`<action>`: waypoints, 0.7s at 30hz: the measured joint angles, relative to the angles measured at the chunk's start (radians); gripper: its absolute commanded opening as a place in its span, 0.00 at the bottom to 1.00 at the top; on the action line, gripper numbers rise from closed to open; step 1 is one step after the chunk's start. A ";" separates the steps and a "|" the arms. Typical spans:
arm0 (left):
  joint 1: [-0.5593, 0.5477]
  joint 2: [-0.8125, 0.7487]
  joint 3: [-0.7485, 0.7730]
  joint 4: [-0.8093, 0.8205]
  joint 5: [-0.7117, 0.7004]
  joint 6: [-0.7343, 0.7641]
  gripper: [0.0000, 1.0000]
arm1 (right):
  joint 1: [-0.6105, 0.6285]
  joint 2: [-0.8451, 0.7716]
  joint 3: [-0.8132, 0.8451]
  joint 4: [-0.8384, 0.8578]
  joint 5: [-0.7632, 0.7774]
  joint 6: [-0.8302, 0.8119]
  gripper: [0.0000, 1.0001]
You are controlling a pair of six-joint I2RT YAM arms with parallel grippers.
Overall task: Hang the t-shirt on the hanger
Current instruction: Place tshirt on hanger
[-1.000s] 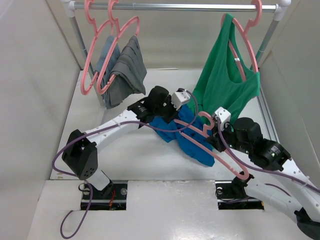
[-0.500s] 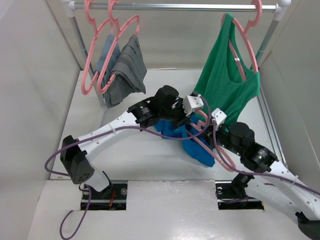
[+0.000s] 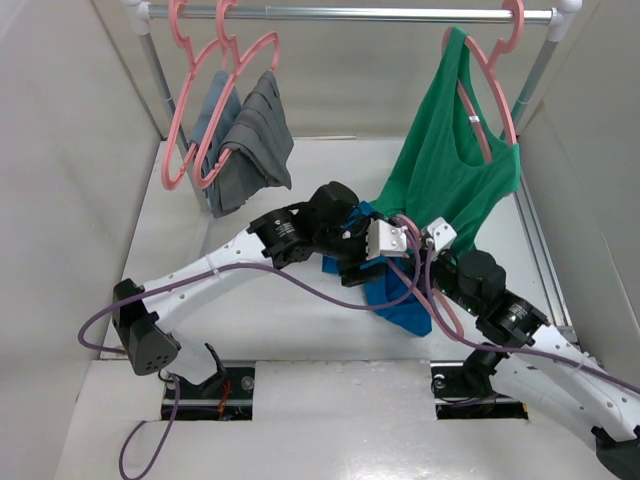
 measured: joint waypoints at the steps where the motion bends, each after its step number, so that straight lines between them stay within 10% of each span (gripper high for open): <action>1: -0.002 0.000 0.000 -0.003 -0.002 0.017 0.68 | 0.000 -0.002 -0.008 0.005 -0.006 -0.001 0.00; 16: 0.060 -0.058 -0.207 0.290 -0.194 0.364 0.96 | 0.000 -0.134 -0.080 0.043 -0.123 -0.030 0.00; 21: 0.068 0.066 -0.159 0.246 -0.141 0.435 0.61 | 0.000 -0.126 -0.079 0.043 -0.158 -0.049 0.00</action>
